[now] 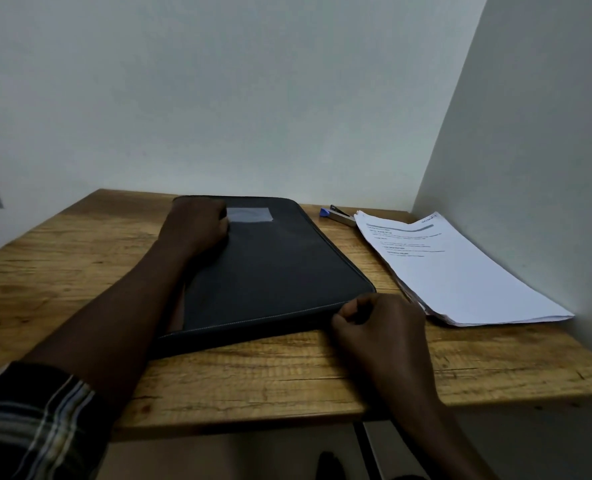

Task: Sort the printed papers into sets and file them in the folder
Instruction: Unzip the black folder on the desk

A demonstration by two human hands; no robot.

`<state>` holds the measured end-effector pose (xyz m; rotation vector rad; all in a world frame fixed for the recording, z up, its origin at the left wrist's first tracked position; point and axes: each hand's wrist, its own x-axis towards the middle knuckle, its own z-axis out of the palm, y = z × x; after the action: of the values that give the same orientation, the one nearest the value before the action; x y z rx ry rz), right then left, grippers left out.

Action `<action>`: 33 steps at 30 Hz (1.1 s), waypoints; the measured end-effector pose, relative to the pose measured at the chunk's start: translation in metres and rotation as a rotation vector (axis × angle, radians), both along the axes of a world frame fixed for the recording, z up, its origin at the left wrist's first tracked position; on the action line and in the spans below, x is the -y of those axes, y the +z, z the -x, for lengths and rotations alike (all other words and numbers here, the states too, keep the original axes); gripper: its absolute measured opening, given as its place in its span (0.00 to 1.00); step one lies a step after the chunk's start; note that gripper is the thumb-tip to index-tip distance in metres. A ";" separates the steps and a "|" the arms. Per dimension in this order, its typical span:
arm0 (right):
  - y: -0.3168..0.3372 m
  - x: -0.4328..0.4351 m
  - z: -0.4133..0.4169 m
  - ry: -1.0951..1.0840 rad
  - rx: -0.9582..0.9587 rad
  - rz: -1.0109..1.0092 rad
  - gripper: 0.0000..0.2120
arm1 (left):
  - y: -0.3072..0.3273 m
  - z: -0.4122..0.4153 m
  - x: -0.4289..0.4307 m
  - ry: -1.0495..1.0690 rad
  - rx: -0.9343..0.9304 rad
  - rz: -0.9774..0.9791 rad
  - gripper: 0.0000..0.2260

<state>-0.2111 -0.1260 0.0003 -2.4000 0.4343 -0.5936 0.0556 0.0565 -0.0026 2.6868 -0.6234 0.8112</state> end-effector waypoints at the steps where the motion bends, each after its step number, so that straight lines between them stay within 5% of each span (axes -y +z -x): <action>1: 0.000 -0.006 0.000 0.009 0.004 0.021 0.12 | 0.000 0.000 0.000 -0.001 0.006 -0.007 0.09; 16: -0.009 -0.117 -0.014 0.397 0.011 0.140 0.09 | -0.002 0.001 0.001 0.026 -0.033 0.030 0.10; 25: -0.042 -0.136 -0.033 0.434 0.123 0.309 0.09 | -0.002 0.005 -0.001 0.034 -0.037 0.065 0.09; 33: -0.056 -0.138 -0.040 0.437 0.108 0.263 0.12 | -0.003 0.005 -0.003 0.037 -0.062 0.085 0.08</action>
<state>-0.1713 0.0118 -0.0554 -2.5795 -0.2280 -0.6020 0.0502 0.0592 -0.0053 2.6426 -0.5149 0.7427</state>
